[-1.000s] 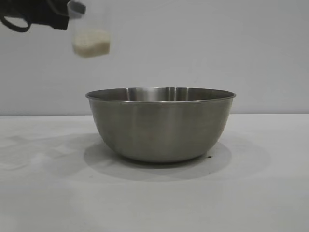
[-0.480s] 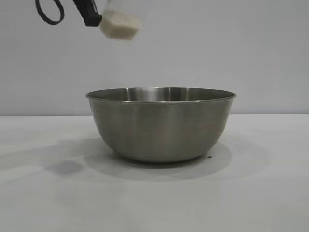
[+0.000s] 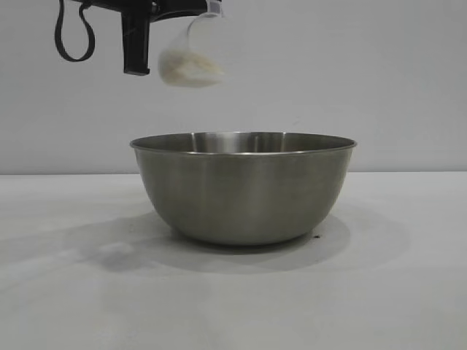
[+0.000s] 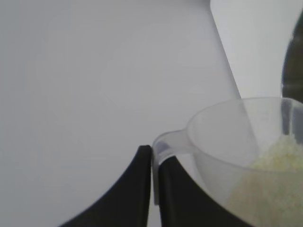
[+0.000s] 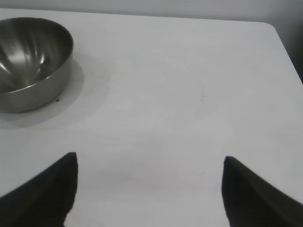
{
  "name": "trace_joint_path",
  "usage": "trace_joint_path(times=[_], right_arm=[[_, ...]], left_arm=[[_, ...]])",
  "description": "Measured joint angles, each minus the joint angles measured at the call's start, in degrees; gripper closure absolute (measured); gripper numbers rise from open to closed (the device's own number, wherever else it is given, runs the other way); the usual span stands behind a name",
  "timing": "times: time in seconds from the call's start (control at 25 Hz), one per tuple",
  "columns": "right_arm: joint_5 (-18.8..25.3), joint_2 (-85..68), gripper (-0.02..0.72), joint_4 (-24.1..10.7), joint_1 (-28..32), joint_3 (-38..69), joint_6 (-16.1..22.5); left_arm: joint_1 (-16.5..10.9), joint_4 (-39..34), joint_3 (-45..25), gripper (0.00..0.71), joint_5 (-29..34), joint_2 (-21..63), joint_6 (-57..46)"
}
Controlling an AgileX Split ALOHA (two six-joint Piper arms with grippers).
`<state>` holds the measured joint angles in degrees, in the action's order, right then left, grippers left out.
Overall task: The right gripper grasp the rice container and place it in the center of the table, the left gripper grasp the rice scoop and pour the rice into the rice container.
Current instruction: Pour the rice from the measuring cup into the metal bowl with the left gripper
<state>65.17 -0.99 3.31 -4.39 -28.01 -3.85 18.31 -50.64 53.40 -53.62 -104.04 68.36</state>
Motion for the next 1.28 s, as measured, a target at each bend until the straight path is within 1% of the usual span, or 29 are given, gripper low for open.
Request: trace_joint_path(times=[0.24,0.56,0.76,0.88,1.04,1.28], right_arm=[[0.0,0.0,0.114,0.0,0.0,0.0,0.0],[0.0,0.0,0.114,0.0,0.0,0.0,0.0],[0.0,0.0,0.114,0.0,0.0,0.0,0.0],[0.0,0.0,0.114,0.0,0.0,0.0,0.0],[0.0,0.0,0.114,0.0,0.0,0.0,0.0],[0.0,0.0,0.114,0.0,0.0,0.0,0.0]], left_arm=[[1.5,-0.3,0.0,0.710,1.3,0.0,8.8],[1.7,-0.3,0.0,0.710,1.3,0.0,21.4],[2.1,-0.3,0.0,0.710,1.3,0.0,25.6],[2.3,-0.3,0.0,0.710,1.3,0.0,30.0],[2.3,-0.3,0.0,0.710,1.3,0.0,36.4],[2.3,-0.4,0.0,0.710,1.2,0.0,50.5]])
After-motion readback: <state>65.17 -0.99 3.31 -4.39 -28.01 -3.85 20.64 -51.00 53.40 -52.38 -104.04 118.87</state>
